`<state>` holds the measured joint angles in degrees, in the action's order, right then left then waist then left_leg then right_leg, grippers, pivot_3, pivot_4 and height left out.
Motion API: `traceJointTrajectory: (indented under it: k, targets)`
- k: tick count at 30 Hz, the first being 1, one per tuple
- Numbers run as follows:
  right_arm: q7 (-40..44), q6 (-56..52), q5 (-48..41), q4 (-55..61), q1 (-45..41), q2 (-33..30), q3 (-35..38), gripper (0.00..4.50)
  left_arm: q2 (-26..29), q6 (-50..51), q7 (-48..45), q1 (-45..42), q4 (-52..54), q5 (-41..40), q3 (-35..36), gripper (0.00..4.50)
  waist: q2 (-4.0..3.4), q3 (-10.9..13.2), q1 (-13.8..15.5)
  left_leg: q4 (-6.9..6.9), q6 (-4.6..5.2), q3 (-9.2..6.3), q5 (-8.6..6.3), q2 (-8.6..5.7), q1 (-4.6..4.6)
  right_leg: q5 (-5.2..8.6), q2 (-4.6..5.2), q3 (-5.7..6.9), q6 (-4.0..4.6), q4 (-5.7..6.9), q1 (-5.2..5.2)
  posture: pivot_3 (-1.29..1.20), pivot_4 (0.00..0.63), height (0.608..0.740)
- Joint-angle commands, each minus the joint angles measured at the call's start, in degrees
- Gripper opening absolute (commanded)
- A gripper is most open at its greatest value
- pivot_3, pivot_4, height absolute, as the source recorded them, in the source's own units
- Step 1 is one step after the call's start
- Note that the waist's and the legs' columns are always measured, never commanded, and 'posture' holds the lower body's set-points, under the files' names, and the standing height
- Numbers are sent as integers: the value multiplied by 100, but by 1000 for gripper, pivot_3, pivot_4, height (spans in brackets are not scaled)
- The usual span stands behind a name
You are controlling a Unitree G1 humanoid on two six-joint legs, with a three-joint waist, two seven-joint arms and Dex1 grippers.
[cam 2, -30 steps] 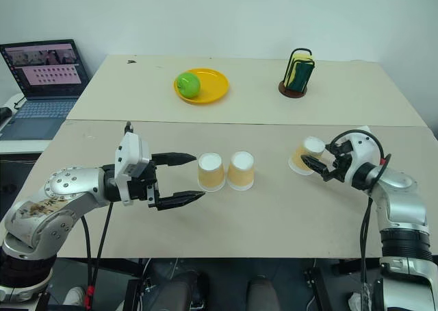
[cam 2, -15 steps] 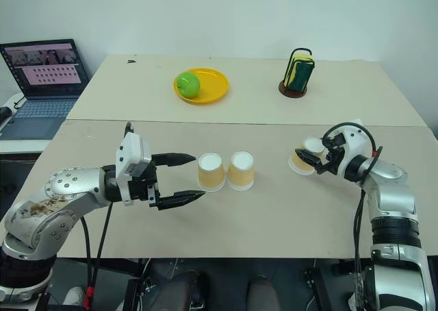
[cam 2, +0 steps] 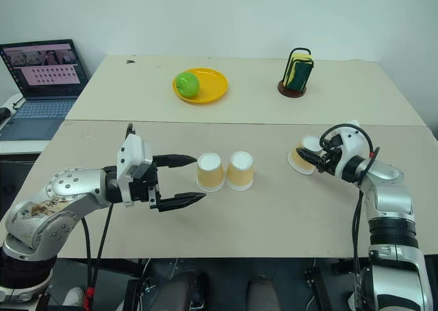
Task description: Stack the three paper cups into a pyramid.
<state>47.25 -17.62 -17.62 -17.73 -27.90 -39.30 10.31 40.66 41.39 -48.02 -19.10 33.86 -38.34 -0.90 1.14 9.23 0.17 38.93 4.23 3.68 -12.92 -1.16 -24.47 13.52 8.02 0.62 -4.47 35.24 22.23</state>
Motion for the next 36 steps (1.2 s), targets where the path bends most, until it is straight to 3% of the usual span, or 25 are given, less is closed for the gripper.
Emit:
traceJointTrajectory:
  k: [1, 8, 12, 17, 22, 36]
  targets:
    - [93, -433, -553, 1322, 67, -261, 399, 2638, 50, -125, -50, 20, 99, 31, -4, 4500, 0, 0, 0, 0, 0, 0, 0, 0, -1, 0, 0, 0, 0, 0, 2, 0, 150, 726]
    - [803, -1713, -2153, 3607, 246, -835, 536, 2638, 74, -198, -102, 146, 107, 81, -14, 4500, -15, 9, 39, 1, 23, -9, -15, 9, -10, 0, 1, 9, 0, -5, 4, 0, 150, 726]
    - [1117, -2120, -2681, 4303, -110, -774, -148, 2638, 74, -176, -65, 212, 164, 46, 15, 4500, -15, 10, 29, 1, 24, -9, -16, 9, -10, -1, 11, 6, 1, -4, 6, 0, 150, 726]
    - [1237, -1973, -2223, 3975, -542, -480, -1020, 2638, 53, -100, 19, 209, 249, -36, 9, 4500, -15, 10, 21, 1, 24, -12, -16, 6, -10, 0, 16, 10, 4, -5, 13, 0, 150, 726]
    - [1490, -1610, -1694, 3155, -983, -329, -1410, 2638, 41, 12, 135, 171, 338, -131, 16, 4500, -15, 10, 59, 2, 29, -12, -19, -10, -15, 0, 28, 16, 4, -10, 34, 0, 150, 726]
    - [1930, -1237, -1151, 2308, -1565, -136, -1579, 2638, 48, 170, 414, 248, 511, -315, 70, 4500, -14, 10, 41, 1, 24, -9, -15, -9, -18, 0, 21, 17, 3, 0, 17, 0, 150, 726]
